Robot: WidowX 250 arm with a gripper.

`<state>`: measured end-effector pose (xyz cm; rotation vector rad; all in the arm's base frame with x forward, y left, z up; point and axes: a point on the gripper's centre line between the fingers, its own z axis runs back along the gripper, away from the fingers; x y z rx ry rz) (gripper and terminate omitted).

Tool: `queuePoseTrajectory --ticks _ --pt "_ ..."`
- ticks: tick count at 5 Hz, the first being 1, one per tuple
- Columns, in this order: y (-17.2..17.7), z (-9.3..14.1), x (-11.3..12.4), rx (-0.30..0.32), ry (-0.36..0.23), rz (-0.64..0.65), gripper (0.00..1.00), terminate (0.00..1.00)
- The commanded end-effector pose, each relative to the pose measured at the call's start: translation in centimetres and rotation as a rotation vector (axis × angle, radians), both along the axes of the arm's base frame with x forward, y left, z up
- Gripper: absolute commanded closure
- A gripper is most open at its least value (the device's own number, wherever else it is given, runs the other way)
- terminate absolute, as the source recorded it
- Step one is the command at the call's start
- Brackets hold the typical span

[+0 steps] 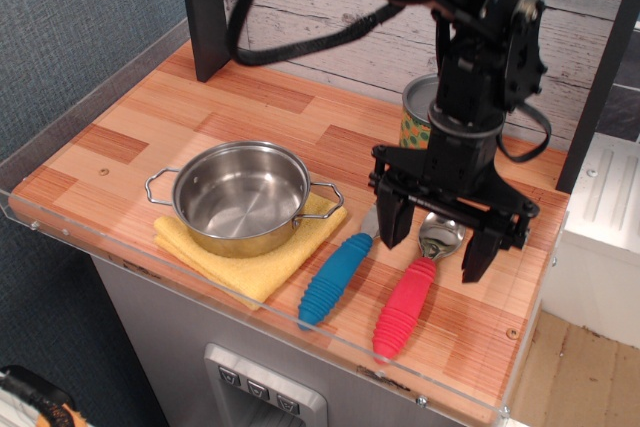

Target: Move the red spoon to the other side of the silver pot.

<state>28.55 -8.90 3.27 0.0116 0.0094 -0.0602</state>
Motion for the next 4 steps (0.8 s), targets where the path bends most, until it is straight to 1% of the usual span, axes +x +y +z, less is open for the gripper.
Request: queuePoseTrajectory --ticks 1,2,3,4 --pt "-0.4 0.0 0.6 -0.007 -0.003 -0.024 0.00 0.00" --pt "-0.6 -0.4 0.5 0.003 -0.004 -0.029 0.00 0.00" --pt "-0.7 -1.5 0.3 0.004 0.018 -0.024 0.00 0.00" --pt "-1.0 -1.8 0.4 0.005 0.013 -0.031 0.00 0.00"
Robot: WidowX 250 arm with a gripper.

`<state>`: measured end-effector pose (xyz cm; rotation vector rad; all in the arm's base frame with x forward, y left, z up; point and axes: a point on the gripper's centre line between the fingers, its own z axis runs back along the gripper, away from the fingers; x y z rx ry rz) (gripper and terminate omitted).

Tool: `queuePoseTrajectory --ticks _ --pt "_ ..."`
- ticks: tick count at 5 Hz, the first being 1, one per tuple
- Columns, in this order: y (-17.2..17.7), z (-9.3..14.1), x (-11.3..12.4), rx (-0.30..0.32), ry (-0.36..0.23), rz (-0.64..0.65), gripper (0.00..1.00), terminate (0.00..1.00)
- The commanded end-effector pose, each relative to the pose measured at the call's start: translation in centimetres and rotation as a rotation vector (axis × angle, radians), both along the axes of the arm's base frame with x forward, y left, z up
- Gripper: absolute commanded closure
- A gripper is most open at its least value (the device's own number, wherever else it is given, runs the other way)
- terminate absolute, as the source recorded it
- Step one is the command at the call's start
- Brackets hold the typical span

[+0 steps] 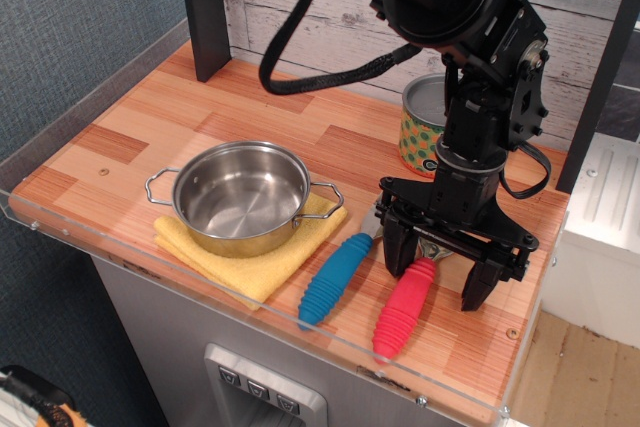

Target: Move the red spoon to the other side of the silver pot.

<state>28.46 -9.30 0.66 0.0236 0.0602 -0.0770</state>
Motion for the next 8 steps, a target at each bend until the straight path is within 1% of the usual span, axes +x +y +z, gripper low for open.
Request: queuePoseTrajectory --ticks 1,2,3,4,5,6,7,8 --pt "-0.4 0.4 0.5 -0.015 -0.032 -0.006 0.00 0.00" --pt "0.0 0.7 0.6 -0.025 -0.038 0.005 1.00 0.00" --pt "0.7 1.3 0.8 -0.028 -0.044 0.014 1.00 0.00" --pt "1.0 2.9 1.1 -0.033 -0.077 0.018 1.00 0.00" --pt "1.9 5.0 1.4 -0.064 -0.115 0.027 1.00 0.00" --pt "3.4 6.8 1.7 -0.098 -0.148 0.074 1.00 0.00" --pt "5.4 8.2 2.0 -0.057 -0.124 0.107 1.00 0.00" --pt "8.7 8.6 2.2 0.046 -0.078 0.127 1.00 0.00"
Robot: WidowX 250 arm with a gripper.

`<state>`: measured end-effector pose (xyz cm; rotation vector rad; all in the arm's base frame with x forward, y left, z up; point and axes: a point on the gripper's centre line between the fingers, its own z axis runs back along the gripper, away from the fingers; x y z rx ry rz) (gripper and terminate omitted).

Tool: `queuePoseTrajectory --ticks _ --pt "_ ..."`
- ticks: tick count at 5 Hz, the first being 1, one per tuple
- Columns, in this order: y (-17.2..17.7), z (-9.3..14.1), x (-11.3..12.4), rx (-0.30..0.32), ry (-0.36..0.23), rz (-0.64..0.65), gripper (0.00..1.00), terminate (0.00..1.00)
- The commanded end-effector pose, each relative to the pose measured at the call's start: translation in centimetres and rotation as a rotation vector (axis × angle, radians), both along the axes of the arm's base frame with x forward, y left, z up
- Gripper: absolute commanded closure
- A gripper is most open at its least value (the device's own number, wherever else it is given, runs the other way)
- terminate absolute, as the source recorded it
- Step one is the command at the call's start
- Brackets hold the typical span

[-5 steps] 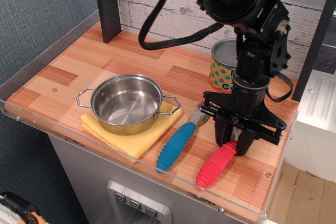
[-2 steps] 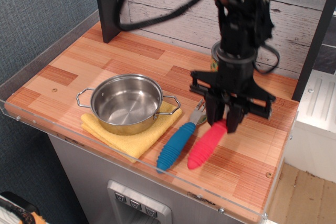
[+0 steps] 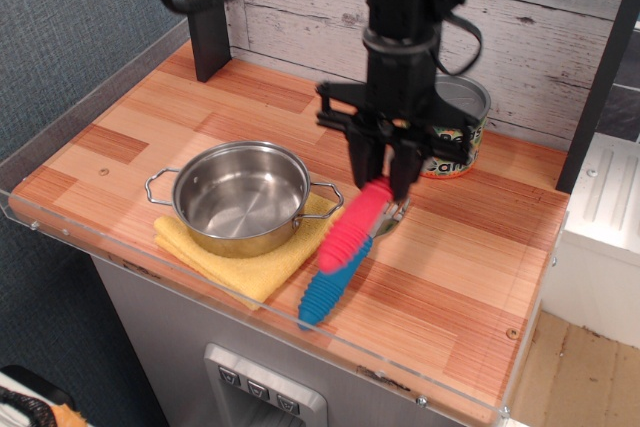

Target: Move the red spoon to the other side of the silver pot.

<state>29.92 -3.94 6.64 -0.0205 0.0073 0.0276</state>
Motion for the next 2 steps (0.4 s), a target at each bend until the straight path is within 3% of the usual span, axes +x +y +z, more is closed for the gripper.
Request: queuePoseTrajectory --ticks 1,2 --pt "6.5 3.4 0.7 0.111 -0.005 0.015 1.00 0.00" --pt "8.7 3.8 1.0 0.164 0.021 0.003 1.00 0.00"
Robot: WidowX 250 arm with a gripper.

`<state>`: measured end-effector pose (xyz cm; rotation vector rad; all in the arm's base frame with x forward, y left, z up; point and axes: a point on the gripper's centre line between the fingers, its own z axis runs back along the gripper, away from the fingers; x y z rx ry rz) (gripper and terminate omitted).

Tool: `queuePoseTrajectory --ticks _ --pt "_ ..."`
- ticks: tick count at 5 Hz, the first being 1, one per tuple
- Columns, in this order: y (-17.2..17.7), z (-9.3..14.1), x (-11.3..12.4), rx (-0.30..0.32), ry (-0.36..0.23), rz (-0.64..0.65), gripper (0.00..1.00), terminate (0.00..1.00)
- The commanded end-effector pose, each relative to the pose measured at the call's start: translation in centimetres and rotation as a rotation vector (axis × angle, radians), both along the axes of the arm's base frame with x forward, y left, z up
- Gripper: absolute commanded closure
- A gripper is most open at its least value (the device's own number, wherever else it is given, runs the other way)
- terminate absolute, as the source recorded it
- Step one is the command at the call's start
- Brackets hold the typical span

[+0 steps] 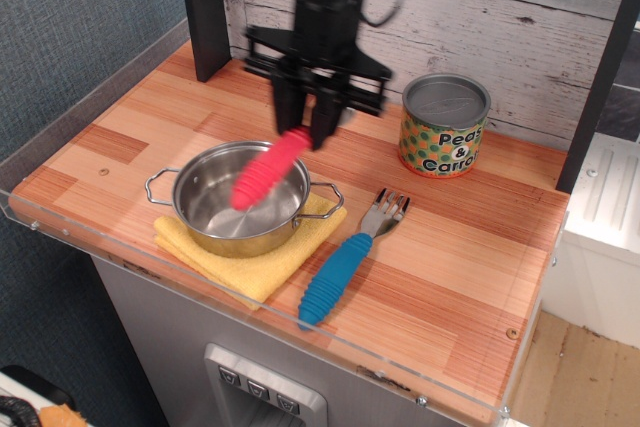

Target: Move the red spoon to the other side of the silver pot.

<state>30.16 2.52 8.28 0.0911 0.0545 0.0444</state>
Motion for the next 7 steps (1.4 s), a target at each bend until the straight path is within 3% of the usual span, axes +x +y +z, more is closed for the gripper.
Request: queuePoseTrajectory --ticks 1,3,4,5,7 --pt "4.6 2.6 1.2 0.119 -0.031 -0.080 1.00 0.00" --pt "9.0 1.8 1.2 0.205 -0.030 -0.078 1.00 0.00" --pt "10.6 0.8 0.9 0.177 -0.009 -0.059 1.00 0.00" --pt "11.8 0.1 0.3 0.220 -0.018 -0.064 1.00 0.00" --pt "13.3 -1.8 -0.3 0.210 -0.037 -0.034 1.00 0.00"
